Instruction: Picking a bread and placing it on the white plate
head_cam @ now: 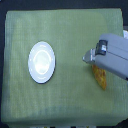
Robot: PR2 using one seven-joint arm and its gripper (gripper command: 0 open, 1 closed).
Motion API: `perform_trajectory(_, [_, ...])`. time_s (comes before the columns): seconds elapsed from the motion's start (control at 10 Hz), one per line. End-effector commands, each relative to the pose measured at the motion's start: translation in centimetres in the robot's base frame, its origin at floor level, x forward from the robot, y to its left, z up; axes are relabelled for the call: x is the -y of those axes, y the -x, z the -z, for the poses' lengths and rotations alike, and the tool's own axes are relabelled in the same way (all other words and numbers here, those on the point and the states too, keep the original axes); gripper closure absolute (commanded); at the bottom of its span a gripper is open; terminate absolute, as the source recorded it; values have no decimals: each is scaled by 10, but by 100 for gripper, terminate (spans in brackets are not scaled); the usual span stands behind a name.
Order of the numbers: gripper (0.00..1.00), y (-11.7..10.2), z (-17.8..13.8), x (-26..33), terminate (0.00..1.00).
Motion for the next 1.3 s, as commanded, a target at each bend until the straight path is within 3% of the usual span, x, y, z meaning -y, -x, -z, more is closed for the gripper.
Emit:
perform_trajectory(0.0, [0, 5, 30, 41, 0])
perform_trajectory(0.3, [0, -11, 37, 47, 0])
perform_trajectory(0.7, [0, -11, 65, 50, 0])
perform_trajectory(1.2, [0, -14, 74, 73, 0])
